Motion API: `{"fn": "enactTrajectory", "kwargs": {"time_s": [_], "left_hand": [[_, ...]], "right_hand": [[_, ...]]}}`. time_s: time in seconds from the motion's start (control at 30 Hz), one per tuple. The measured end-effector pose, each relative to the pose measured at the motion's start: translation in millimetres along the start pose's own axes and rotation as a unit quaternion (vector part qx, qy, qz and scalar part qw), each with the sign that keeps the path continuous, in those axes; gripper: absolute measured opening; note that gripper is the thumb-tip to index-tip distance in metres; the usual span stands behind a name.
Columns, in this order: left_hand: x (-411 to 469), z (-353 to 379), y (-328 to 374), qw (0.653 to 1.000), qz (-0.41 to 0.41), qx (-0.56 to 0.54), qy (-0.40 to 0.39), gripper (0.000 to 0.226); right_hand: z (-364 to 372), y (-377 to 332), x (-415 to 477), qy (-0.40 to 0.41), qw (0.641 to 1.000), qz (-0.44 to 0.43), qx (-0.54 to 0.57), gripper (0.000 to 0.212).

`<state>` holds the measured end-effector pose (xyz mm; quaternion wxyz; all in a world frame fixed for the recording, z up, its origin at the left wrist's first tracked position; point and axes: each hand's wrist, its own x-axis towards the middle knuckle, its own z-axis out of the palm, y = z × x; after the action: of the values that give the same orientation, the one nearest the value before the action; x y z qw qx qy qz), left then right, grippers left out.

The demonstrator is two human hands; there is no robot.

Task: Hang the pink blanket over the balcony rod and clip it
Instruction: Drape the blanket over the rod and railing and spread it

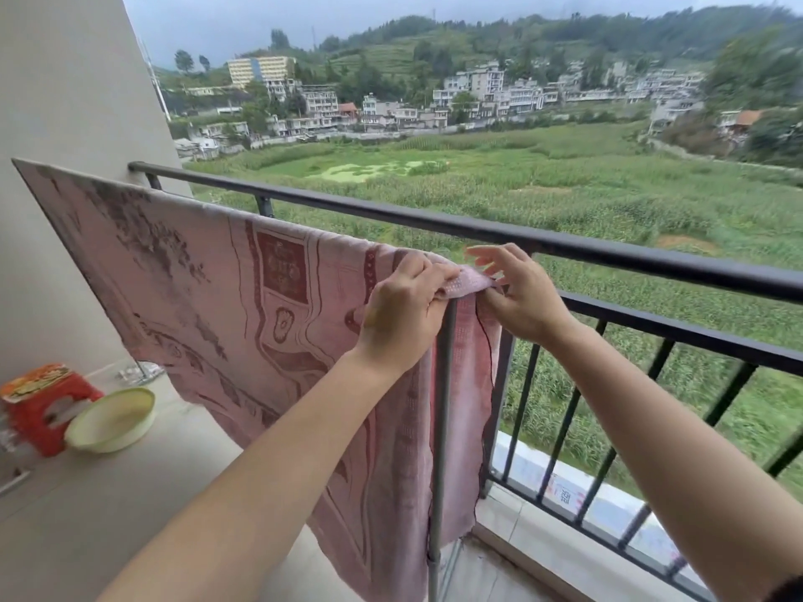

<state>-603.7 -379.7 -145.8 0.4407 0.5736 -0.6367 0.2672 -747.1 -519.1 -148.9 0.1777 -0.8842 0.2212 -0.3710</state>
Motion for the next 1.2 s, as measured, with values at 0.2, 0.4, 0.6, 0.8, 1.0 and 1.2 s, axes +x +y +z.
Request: {"fn": "enactTrajectory", "kwargs": {"time_s": [0.2,0.4,0.6,0.8,1.0,1.2], "left_hand": [[32,-10,9,1.000,-0.020,-0.007,-0.013,0.026],[-13,-2,-6,0.958,-0.164,0.134,-0.195,0.033],[-30,-18,-21,0.964,-0.212,0.071,-0.146,0.018],[-10,-26,-3,0.971,-0.213,-0.086,-0.062,0.019],[2,-18,36,0.984,-0.161,-0.038,-0.065,0.014],[-12,-13,31,0.983,-0.081,0.107,-0.128,0.034]], "right_hand": [[-6,-11,4,0.093,0.988,-0.075,-0.100,0.033],[-18,8,6,0.145,0.964,-0.052,-0.218,0.023],[-4,26,0,0.047,0.988,0.117,-0.093,0.022],[-1,31,-8,0.008,0.989,0.147,-0.027,0.017],[21,33,-29,-0.009,0.989,0.092,-0.113,0.014],[14,22,-31,0.153,0.984,0.074,-0.062,0.030]]}}
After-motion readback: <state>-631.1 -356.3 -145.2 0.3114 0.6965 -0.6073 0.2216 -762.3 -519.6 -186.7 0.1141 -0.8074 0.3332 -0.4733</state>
